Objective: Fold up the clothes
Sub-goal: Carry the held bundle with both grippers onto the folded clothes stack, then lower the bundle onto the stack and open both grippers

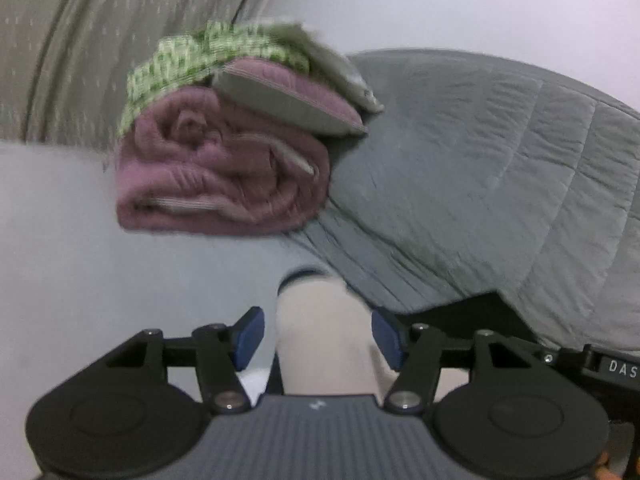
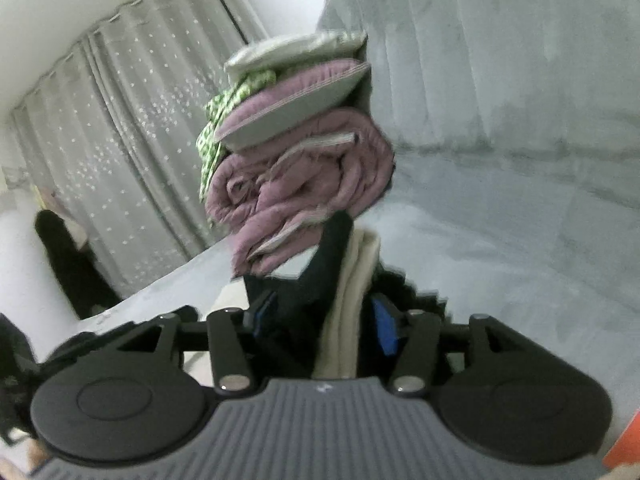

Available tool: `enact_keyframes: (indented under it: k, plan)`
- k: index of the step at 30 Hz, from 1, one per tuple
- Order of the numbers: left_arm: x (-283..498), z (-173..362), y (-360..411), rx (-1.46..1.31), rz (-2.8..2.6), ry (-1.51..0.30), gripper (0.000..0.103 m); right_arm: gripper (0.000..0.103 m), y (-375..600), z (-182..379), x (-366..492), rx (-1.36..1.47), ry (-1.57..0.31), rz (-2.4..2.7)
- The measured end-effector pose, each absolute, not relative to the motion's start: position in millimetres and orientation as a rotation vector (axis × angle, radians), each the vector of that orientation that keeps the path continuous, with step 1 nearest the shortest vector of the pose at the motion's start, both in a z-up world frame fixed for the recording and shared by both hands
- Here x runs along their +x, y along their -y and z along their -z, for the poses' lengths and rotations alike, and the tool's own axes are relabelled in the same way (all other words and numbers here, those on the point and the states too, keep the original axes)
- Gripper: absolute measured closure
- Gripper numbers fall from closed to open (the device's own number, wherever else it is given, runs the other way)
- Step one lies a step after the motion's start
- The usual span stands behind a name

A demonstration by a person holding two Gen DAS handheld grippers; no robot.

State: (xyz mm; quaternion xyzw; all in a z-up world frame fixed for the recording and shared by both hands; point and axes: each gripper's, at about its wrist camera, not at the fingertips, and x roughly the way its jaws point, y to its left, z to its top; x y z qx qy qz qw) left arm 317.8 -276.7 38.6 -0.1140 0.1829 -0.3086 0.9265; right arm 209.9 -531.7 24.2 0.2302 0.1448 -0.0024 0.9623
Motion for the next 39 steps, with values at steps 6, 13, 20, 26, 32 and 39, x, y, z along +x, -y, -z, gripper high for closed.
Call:
enact_keyframes:
  k: [6, 13, 20, 26, 32, 39]
  plan:
    - [298.0, -41.7, 293.5, -0.111, 0.693, -0.292, 0.051, 0.048, 515.7, -44.0, 196.7, 0.314, -0.126, 0.037]
    - [287.0, -11.6, 304.8, 0.005, 0.728, -0.278, 0.059, 0.091, 501.4, -23.5, 214.2, 0.166, -0.200, 0.014]
    - [291.9, 8.2, 300.2, -0.039, 0.779, -0.289, 0.058, 0.093, 508.8, 13.4, 211.0, 0.231, -0.258, 0.076]
    - [288.0, 6.8, 301.9, -0.047, 0.766, -0.294, 0.058, 0.093, 501.7, 13.1, 205.1, 0.222, -0.246, 0.100]
    - [283.5, -10.7, 299.5, -0.053, 0.743, -0.330, 0.053, 0.080, 500.2, -6.6, 197.3, 0.279, -0.239, 0.062]
    - [266.7, -40.8, 293.2, -0.025, 0.688, -0.420, 0.047, 0.062, 492.0, -40.5, 176.0, 0.315, -0.286, 0.077]
